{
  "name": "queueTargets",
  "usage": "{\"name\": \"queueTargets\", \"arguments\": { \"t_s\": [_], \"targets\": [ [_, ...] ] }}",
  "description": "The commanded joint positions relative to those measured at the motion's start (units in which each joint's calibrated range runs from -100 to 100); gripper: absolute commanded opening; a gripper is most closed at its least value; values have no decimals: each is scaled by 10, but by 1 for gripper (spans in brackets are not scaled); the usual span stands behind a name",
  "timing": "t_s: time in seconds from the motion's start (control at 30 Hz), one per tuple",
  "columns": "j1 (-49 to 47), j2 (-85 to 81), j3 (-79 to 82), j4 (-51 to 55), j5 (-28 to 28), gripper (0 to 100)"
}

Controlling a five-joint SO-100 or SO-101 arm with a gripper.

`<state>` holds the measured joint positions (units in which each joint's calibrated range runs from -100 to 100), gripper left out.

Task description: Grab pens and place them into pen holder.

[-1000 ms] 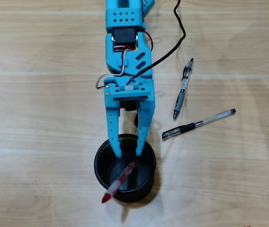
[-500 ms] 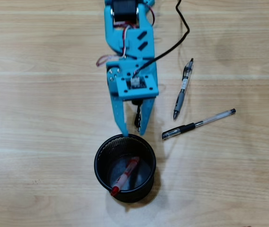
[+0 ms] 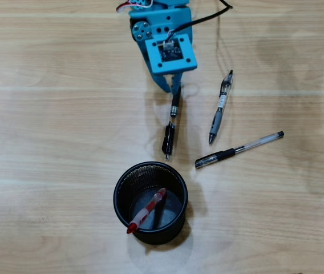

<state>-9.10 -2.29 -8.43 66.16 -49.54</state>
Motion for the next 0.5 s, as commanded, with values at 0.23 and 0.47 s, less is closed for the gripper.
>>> {"name": "queueTargets", "arguments": {
  "t_s": [0.23,0.47],
  "targets": [
    [-42,-1,-6,13,-4,2],
    [-42,85,2,52,-28,2]
  ]
}}
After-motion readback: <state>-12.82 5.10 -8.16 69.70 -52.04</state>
